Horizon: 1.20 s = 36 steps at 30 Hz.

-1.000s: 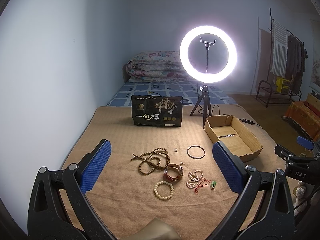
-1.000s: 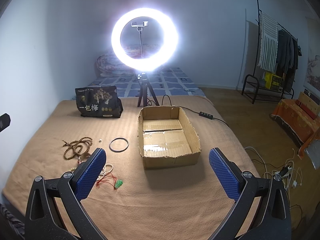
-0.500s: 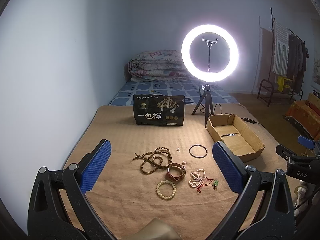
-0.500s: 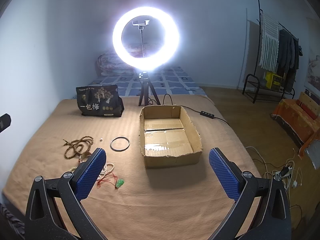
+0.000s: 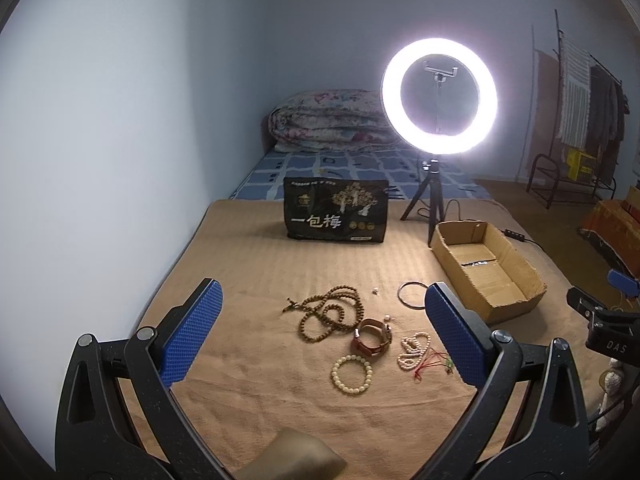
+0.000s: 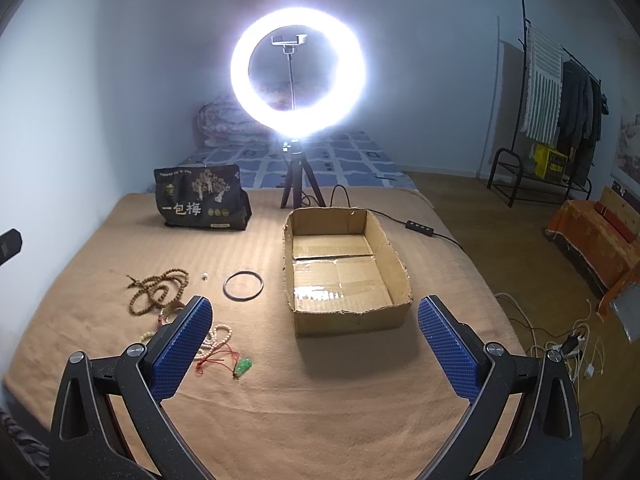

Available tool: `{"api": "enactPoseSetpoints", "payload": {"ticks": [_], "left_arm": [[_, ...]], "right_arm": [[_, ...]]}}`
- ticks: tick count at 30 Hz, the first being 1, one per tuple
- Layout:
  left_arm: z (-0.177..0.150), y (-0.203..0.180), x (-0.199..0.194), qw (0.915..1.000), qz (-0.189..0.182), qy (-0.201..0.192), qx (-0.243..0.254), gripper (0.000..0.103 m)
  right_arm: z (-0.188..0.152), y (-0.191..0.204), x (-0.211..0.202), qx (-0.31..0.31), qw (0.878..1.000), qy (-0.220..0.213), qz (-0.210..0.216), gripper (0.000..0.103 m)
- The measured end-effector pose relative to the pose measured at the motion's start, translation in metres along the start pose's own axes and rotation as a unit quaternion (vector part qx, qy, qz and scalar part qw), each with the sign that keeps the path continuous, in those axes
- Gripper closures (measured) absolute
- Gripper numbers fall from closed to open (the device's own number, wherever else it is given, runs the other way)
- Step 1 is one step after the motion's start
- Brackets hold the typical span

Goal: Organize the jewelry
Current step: 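Grasp the brown bead mala with the left tool while the right tool grasps the brown-strap watch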

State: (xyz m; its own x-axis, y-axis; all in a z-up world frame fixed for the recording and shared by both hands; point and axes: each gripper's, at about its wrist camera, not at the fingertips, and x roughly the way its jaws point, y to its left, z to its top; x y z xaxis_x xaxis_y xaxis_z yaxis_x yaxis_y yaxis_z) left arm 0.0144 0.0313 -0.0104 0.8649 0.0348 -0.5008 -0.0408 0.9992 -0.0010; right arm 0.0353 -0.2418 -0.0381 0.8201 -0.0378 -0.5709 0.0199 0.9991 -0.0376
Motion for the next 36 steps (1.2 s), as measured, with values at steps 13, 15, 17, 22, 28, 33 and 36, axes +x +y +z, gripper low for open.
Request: {"api": "enactPoseSetpoints", "payload": {"ticks": [13, 15, 17, 22, 28, 33, 36], "left_arm": [[0.008, 0.033, 0.058, 0.997, -0.004, 0.073, -0.027, 0.0], [0.01, 0.038, 0.068, 0.9955, -0.01, 0.086, -0.039, 0.0], [0.011, 0.043, 0.077, 0.9939, -0.016, 0.097, -0.051, 0.003], [0.012, 0.046, 0.109, 0.9886, -0.024, 0.135, -0.062, 0.015], [0.009, 0.043, 0.153, 0.9794, -0.048, 0.187, -0.061, 0.02], [0.002, 0.043, 0.19, 0.9728, -0.045, 0.22, -0.055, 0.021], [-0.001, 0.047, 0.212, 0.9696, -0.044, 0.234, -0.057, 0.021]], "right_arm": [[0.011, 0.017, 0.023, -0.035, 0.998, 0.03, 0.036, 0.001], [0.011, 0.019, 0.031, -0.038, 0.998, 0.035, 0.036, 0.001], [0.012, 0.02, 0.044, -0.036, 0.997, 0.053, 0.041, 0.001], [0.01, 0.026, 0.075, -0.024, 0.992, 0.1, 0.077, 0.001], [0.01, 0.053, 0.106, -0.041, 0.982, 0.133, 0.126, 0.001], [0.006, 0.084, 0.134, -0.067, 0.972, 0.157, 0.159, 0.001], [0.0, 0.104, 0.153, -0.075, 0.964, 0.181, 0.18, 0.001]]}}
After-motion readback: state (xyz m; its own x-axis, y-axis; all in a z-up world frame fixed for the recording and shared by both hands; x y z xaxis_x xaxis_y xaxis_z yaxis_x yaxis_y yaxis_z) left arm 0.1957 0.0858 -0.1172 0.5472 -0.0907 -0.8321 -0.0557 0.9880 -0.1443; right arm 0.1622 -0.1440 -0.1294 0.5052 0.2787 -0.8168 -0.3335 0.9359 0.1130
